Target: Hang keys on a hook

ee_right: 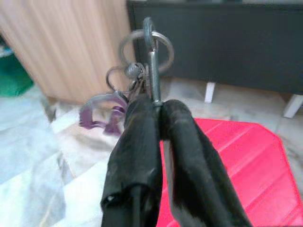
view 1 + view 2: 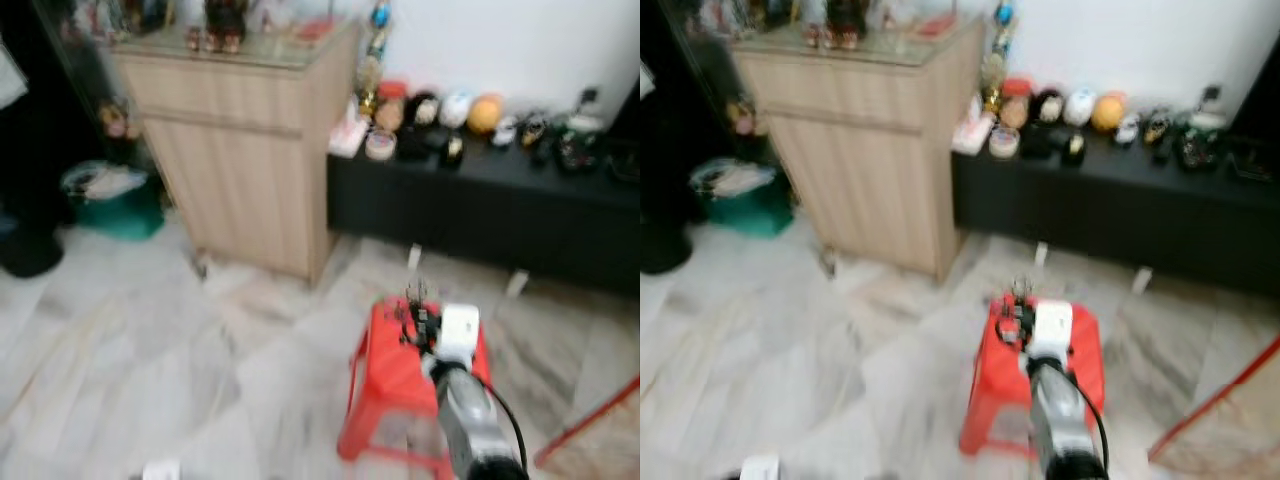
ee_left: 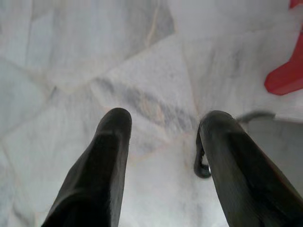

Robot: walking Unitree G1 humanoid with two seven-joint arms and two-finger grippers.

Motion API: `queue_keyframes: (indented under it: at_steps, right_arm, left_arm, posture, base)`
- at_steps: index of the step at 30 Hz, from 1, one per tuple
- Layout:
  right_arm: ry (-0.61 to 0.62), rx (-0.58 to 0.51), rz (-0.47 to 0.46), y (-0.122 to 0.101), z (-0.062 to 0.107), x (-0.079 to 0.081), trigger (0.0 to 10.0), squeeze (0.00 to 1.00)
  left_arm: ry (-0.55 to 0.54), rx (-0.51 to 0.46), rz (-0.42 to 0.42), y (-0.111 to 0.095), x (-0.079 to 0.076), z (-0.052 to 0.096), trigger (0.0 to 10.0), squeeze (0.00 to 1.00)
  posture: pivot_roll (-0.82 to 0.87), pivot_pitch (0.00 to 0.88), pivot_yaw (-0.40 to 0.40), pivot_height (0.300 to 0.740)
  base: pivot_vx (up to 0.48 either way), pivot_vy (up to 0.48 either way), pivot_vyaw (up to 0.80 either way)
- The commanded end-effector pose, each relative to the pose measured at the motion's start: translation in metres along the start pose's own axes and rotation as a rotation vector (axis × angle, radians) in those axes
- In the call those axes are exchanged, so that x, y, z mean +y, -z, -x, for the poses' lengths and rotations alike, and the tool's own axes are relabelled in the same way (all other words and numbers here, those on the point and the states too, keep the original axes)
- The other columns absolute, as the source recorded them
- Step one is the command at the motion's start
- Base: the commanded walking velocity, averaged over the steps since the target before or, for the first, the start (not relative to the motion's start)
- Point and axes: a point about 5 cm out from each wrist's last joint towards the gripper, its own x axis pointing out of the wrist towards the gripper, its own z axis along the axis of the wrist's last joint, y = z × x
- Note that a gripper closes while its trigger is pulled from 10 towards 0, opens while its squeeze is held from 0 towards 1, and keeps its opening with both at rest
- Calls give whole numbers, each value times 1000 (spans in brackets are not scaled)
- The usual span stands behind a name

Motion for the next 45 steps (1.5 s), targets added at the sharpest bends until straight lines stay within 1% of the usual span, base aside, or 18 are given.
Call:
queue_keyframes:
  at_steps: [1,7,12,16,19,36,41,45]
  right_arm:
    - [37,-2,6,0,2,-11,10000,0]
    - [55,-2,10,0,3,-13,10000,0]
    - [54,-1,8,0,2,-12,10000,0]
    - [52,-1,8,0,1,-11,10000,0]
    - [53,-1,8,0,1,-12,10000,0]
    - [53,-2,10,-1,0,-11,10000,0]
    - [62,-6,11,-2,0,-13,10000,0]
    - [65,-7,11,-3,0,-14,10000,0]
  left_arm:
    - [10,-4,2,0,-3,0,10000,0]
    - [10,-8,3,-1,-3,0,10000,0]
    - [12,-7,-2,-1,-4,0,10000,0]
    - [8,-8,-27,-1,-4,0,10000,0]
    - [13,-12,-45,0,-5,0,10000,0]
    - [3,-1,-42,1,-3,1,10000,0]
    - [9,13,-43,4,-3,1,10000,0]
    - [7,29,-44,6,-1,2,10000,0]
  posture:
    - [78,0,-44,740]
    - [80,0,-43,740]
    - [82,0,-45,740]
    - [82,0,-47,740]
    - [82,0,-48,740]
    - [77,0,-49,740]
    - [74,0,-44,740]
    - [71,0,-43,740]
  base:
    - [-364,0,0]
    - [-354,0,0]
    - [0,0,0]
    - [0,0,0]
    - [0,-468,0]
    - [0,-480,0]
    - [0,0,0]
    - [0,-480,0]
